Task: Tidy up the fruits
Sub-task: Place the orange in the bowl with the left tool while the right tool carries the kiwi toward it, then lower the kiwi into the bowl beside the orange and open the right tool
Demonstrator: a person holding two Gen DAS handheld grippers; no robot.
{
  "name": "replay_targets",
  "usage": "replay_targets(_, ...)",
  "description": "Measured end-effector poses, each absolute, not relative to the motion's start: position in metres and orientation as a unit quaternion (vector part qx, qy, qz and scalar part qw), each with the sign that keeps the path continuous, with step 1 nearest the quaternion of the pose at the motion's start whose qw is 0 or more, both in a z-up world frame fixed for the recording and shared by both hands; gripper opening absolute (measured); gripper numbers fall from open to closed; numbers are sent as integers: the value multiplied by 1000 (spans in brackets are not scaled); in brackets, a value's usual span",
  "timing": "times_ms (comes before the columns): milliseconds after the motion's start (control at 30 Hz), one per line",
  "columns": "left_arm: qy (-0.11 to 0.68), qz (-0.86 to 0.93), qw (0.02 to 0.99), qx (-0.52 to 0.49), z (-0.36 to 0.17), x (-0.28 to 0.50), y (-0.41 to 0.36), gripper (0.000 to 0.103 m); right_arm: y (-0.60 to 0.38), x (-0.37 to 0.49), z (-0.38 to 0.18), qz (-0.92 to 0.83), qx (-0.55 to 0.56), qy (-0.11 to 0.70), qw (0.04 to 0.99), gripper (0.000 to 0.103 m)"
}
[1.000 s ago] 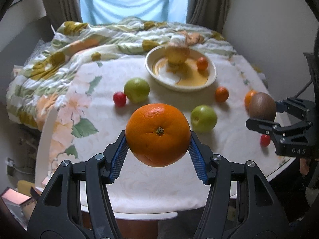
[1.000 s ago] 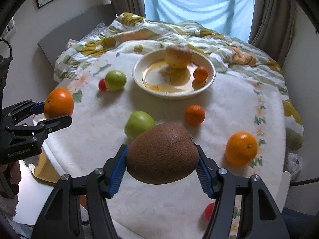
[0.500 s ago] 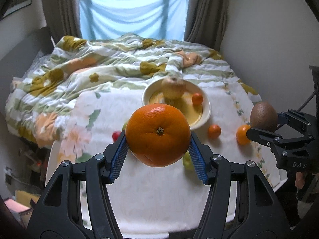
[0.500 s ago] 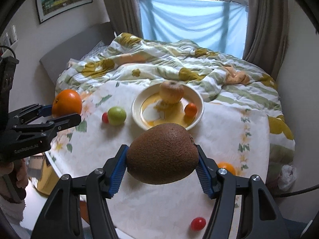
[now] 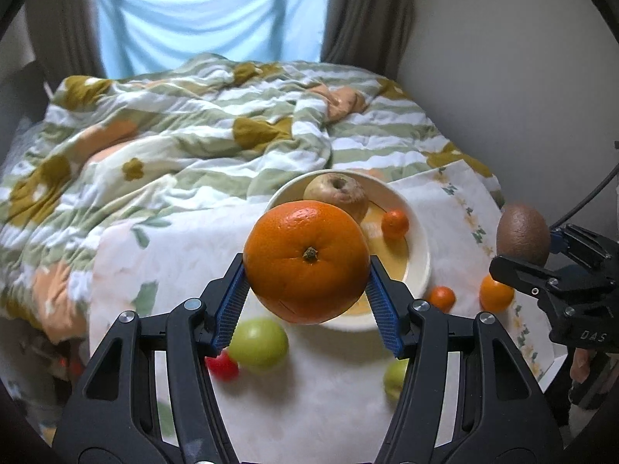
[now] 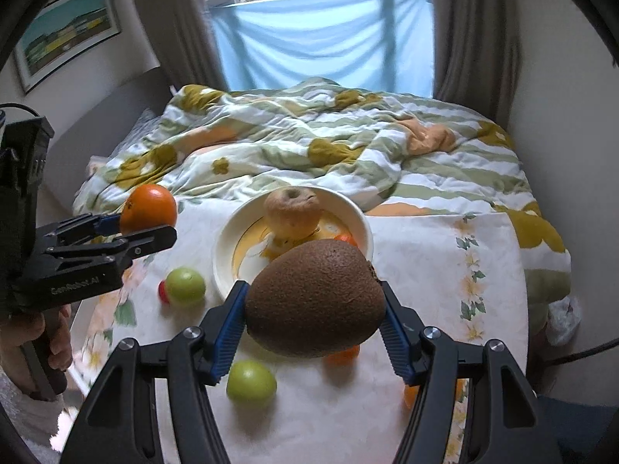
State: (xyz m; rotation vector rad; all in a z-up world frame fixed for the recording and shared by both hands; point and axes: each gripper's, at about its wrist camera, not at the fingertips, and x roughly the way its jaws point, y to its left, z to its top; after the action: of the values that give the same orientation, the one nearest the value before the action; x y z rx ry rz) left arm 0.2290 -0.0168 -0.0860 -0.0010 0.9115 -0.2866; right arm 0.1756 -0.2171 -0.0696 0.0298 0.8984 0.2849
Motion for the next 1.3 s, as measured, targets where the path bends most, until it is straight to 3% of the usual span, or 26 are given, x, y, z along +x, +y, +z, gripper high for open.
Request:
replay_targets(467, 491, -198, 845, 74, -151, 298, -34, 65, -216, 209, -108, 72, 56, 464, 881, 60)
replay_targets(1000, 478, -202, 838, 167, -168, 310, -51, 67, -218, 210, -115, 37, 70, 472, 878, 60)
replay_targets(1033, 475, -205, 839, 168, -167, 308, -51, 69, -219, 210, -115, 38, 70, 472, 878, 60)
replay_targets(1100, 465, -208, 844, 167, -163, 306, -51, 90, -219, 210, -115, 38, 70, 470, 879, 60)
replay_targets(1167, 450, -207, 853, 166, -154, 303, -50, 103, -221, 210, -113, 37, 71, 469, 880, 60)
replay_targets(1300, 440, -203, 860, 160, -139, 298, -47, 103, -225, 209, -108, 40, 67, 467, 881, 60)
